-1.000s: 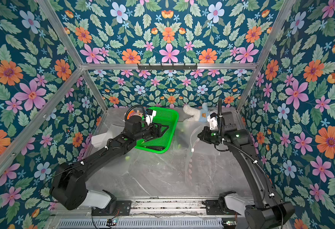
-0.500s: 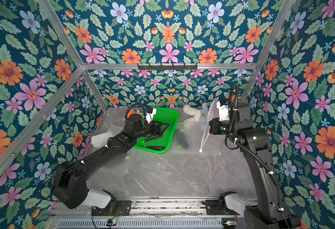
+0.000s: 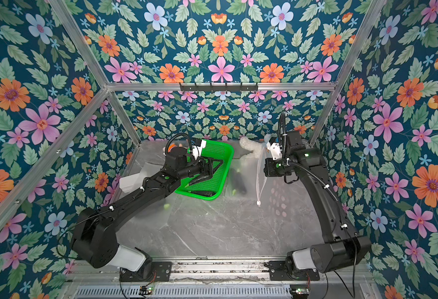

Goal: Place the eggplant in a zip-top bag and seal the zipper
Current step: Open the zipper of the food storage bag at the center of the board.

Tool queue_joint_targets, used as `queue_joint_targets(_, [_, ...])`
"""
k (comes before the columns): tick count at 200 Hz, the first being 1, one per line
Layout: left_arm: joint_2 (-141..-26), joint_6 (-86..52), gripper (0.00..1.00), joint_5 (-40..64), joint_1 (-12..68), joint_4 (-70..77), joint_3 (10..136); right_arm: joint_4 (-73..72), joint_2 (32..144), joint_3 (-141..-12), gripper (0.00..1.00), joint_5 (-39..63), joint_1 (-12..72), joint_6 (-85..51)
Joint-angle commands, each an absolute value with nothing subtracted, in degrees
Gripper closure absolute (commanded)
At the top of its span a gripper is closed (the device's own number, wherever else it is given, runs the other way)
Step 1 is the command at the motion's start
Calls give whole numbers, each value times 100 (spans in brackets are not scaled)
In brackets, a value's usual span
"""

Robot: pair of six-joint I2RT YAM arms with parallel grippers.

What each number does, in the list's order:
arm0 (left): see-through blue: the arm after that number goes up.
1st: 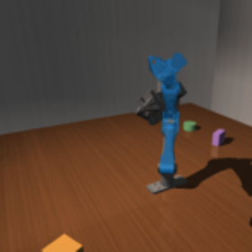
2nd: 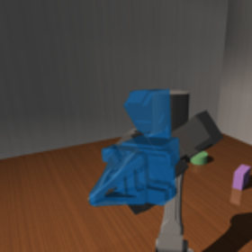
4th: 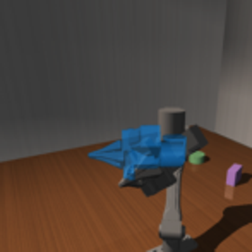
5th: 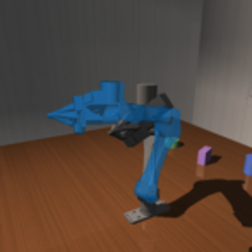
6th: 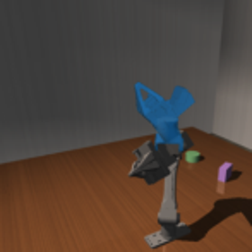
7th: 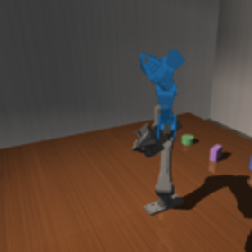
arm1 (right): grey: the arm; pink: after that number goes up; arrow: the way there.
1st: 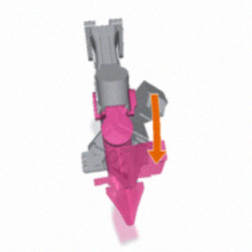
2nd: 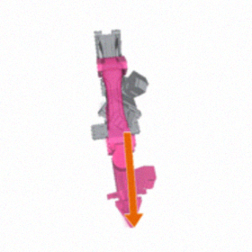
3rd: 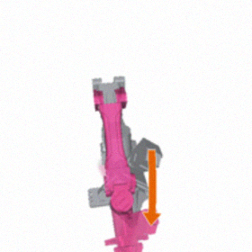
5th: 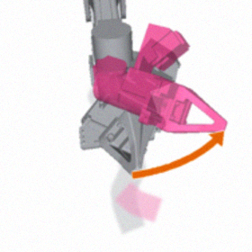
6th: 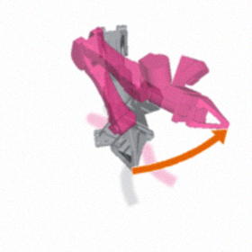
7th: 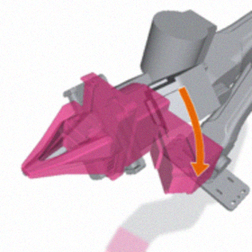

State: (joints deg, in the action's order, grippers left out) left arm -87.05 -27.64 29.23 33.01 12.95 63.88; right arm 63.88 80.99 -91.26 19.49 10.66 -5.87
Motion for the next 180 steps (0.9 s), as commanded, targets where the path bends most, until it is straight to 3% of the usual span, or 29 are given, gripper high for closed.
queue_joint_targets(1, [-8942,-3054,21,3427,3440,1644,6552,6030,8164,-8806,100,2352,1069,-745])
queue_joint_targets(43, [-9608,-3165,21,3534,3806,1681,6912,5506,8193,-8297,100,2959,1092,-984])
queue_joint_targets(127, [-10265,-3262,23,3605,4301,1731,7284,5177,8405,-8128,100,2655,1434,-1133])
queue_joint_targets(152, [-10372,-3216,31,3436,4385,1502,7253,5183,8335,-8171,100,2523,1447,-1169])
queue_joint_targets(180, [-10547,-3312,46,3567,4449,1611,7293,5234,8246,-8248,100,2439,1466,-1156])
